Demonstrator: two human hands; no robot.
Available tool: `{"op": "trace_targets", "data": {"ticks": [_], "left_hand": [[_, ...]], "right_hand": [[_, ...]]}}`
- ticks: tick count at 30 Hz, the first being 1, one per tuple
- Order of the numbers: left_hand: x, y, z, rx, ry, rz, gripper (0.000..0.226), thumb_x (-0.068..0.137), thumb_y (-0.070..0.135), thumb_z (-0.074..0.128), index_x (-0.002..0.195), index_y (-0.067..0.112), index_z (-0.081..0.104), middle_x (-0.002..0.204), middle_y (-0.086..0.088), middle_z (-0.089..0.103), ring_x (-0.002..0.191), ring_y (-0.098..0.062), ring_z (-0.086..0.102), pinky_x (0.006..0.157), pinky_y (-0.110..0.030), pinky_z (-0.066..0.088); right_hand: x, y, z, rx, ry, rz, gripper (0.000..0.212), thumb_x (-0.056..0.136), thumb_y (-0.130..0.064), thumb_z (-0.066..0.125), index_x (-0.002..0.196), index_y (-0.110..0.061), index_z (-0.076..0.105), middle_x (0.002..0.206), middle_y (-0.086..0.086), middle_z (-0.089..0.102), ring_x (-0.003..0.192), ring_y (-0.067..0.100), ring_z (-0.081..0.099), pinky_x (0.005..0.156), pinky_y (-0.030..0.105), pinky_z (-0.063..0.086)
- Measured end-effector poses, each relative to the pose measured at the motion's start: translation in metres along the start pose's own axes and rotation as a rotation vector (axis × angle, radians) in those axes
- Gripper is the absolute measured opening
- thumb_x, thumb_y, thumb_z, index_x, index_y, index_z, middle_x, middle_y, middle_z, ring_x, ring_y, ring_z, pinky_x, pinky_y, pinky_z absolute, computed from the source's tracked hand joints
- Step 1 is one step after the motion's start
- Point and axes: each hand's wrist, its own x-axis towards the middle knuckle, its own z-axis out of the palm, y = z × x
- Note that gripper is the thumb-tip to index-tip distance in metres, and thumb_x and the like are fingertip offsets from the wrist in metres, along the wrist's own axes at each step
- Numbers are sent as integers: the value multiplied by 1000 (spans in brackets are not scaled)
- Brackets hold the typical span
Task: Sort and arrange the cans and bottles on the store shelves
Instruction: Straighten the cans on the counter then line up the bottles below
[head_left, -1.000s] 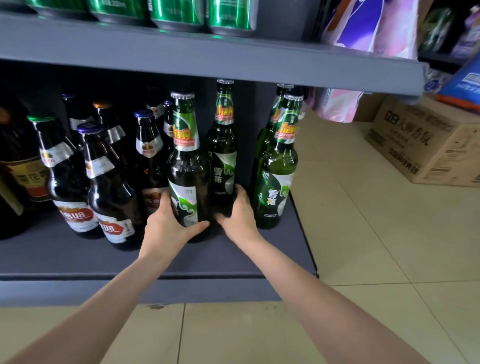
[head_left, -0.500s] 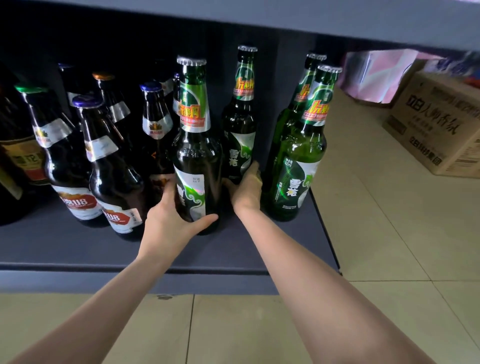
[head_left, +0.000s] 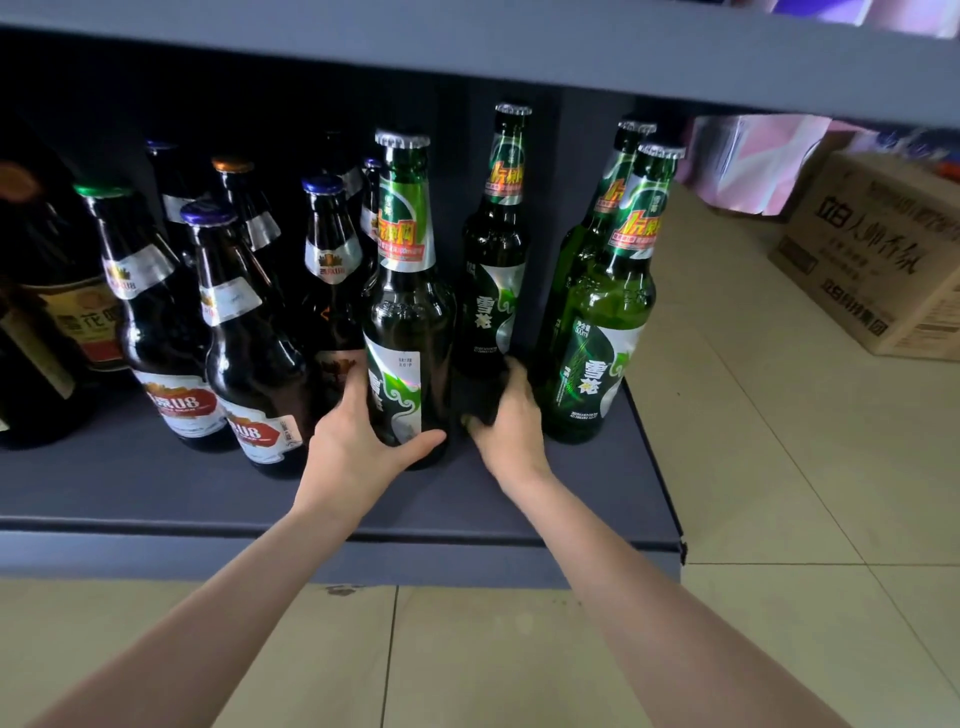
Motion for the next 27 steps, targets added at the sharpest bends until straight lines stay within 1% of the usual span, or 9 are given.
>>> {"op": "trace_targets", "data": {"ticks": [4, 6, 8, 12, 15, 17, 21, 24, 27], "left_hand": [[-5, 0, 6, -14, -3, -23, 84, 68, 29, 81, 135, 15, 33, 114, 0, 58, 111, -19, 54, 86, -22, 38], [-9, 0, 7, -5, -18, -32, 89, 68, 25, 81, 139, 14, 28, 123, -3, 57, 116, -20, 52, 90, -23, 37], [-9, 0, 6, 7, -17, -38, 84, 68, 23, 82, 135, 13, 32, 120, -5, 59, 114, -21, 54, 90, -25, 40], [-5, 12, 17, 6, -8, -43, 78, 66, 21, 83, 128, 12, 37, 115, -5, 60, 109, -22, 56, 89, -27, 43], [-1, 23, 37, -18, 22, -47, 80, 67, 20, 83, 131, 12, 35, 118, -5, 58, 111, -24, 54, 92, -33, 43], [3, 28, 49, -12, 51, -44, 83, 68, 21, 82, 133, 11, 33, 122, -6, 56, 114, -25, 53, 93, -34, 42], [11, 33, 65, 11, 87, -60, 85, 68, 23, 81, 136, 12, 31, 127, -6, 53, 115, -26, 51, 92, -35, 40], [13, 38, 74, 19, 92, -51, 87, 71, 24, 79, 140, 14, 27, 133, -4, 48, 118, -24, 48, 91, -31, 37], [16, 42, 83, 4, 91, -52, 88, 73, 24, 77, 142, 15, 23, 138, -3, 43, 121, -23, 46, 90, -29, 35]], "right_hand": [[-41, 16, -17, -88, -39, -174, 63, 82, -7, 67, 137, -7, 35, 131, 9, 46, 120, 20, 46, 102, 30, 39], [-50, 24, -32, -79, 86, -222, 48, 80, -9, 70, 123, -7, 48, 110, 5, 53, 98, 17, 53, 87, 31, 47], [-55, 28, -48, -70, 258, -230, 36, 77, -10, 72, 106, -8, 51, 94, 2, 50, 81, 16, 50, 70, 25, 45], [-50, 29, -68, 44, 478, -123, 47, 72, -8, 77, 106, -3, 46, 101, 1, 37, 84, 19, 45, 72, 13, 38], [-36, 30, -72, 174, 330, 52, 74, 70, -13, 80, 130, -5, 36, 120, 2, 35, 109, 18, 44, 95, 23, 39], [-29, 33, -72, 214, 215, 84, 79, 72, -14, 79, 136, -11, 33, 123, 0, 43, 118, 16, 44, 103, 31, 38], [-21, 40, -70, 175, 222, 110, 66, 75, -14, 76, 132, -10, 41, 107, -5, 49, 111, 16, 50, 97, 35, 42], [-20, 46, -68, 139, 264, 39, 66, 74, -16, 78, 130, -9, 43, 105, -4, 52, 101, 10, 49, 91, 27, 42], [-18, 49, -65, 87, 258, -1, 64, 76, -19, 76, 129, -3, 43, 101, -5, 45, 94, 7, 43, 90, 30, 41]]}}
